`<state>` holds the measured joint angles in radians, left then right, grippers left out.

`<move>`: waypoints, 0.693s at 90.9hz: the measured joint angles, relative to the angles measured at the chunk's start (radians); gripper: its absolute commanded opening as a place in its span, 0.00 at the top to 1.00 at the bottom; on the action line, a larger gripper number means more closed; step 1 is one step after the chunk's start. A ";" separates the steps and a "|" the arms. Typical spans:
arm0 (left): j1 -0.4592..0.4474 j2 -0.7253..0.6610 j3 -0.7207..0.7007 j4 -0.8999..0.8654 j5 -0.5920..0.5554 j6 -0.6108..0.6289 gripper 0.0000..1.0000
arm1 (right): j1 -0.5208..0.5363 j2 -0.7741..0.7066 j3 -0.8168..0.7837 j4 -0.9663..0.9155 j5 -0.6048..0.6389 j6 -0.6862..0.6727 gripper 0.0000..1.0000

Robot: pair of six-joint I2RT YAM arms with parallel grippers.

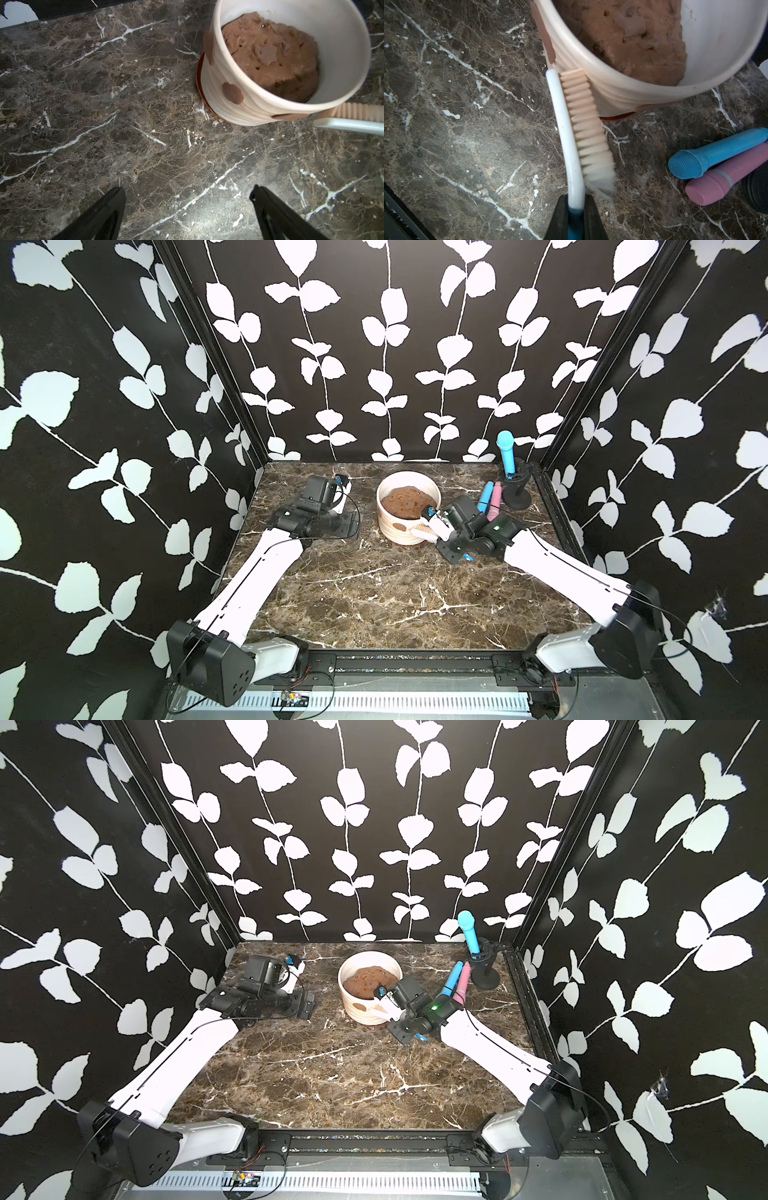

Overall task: Scrub the dried mud off the ceramic pot
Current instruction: Brush off the soil from the pot.

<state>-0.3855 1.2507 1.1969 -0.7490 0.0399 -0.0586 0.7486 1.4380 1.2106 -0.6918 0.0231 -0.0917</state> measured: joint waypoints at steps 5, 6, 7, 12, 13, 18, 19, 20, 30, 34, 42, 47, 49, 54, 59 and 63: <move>0.000 0.000 -0.011 0.004 0.001 0.004 0.02 | 0.008 0.024 0.006 0.002 0.007 0.000 1.00; 0.000 0.000 -0.012 0.005 0.002 0.005 0.02 | 0.011 0.028 0.008 0.003 0.008 -0.001 1.00; 0.000 0.000 -0.015 0.007 0.003 0.006 0.02 | 0.012 0.033 0.010 0.003 0.010 0.000 1.00; 0.000 0.000 -0.024 0.019 0.010 0.010 0.02 | 0.016 0.050 0.021 0.005 0.013 -0.001 1.00; 0.000 0.000 -0.026 0.022 0.012 0.010 0.02 | 0.017 0.054 0.023 0.005 0.013 -0.002 1.00; 0.000 0.000 -0.035 0.037 0.024 0.010 0.02 | 0.020 0.065 0.034 0.003 0.015 -0.002 1.00; 0.000 0.000 -0.037 0.040 0.027 0.010 0.02 | 0.021 0.066 0.036 0.002 0.014 -0.002 1.00; 0.000 0.000 -0.039 0.043 0.030 0.011 0.02 | 0.022 0.068 0.037 0.001 0.015 -0.002 1.00; 0.000 0.005 -0.056 0.078 0.063 0.011 0.02 | 0.030 0.076 0.053 -0.003 0.015 -0.002 1.00; 0.000 0.008 -0.064 0.090 0.074 0.011 0.02 | 0.034 0.077 0.056 -0.003 0.017 -0.003 1.00; 0.000 0.013 -0.077 0.104 0.083 0.015 0.02 | 0.040 0.083 0.076 -0.011 0.021 -0.010 1.00; 0.000 0.013 -0.084 0.114 0.084 0.018 0.02 | 0.043 0.085 0.090 -0.021 0.023 -0.016 1.00; 0.000 0.013 -0.089 0.119 0.085 0.018 0.02 | 0.044 0.087 0.094 -0.026 0.024 -0.019 1.00; 0.000 0.013 -0.098 0.131 0.089 0.018 0.02 | 0.046 0.089 0.104 -0.033 0.026 -0.032 1.00; 0.000 0.013 -0.105 0.135 0.094 0.018 0.02 | 0.050 0.095 0.113 -0.039 0.029 -0.044 1.00; 0.000 0.013 -0.108 0.137 0.095 0.019 0.02 | 0.051 0.099 0.117 -0.040 0.031 -0.053 1.00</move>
<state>-0.3855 1.2640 1.0889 -0.6117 0.1352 -0.0399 0.7998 1.5372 1.3277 -0.7319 0.0536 -0.1448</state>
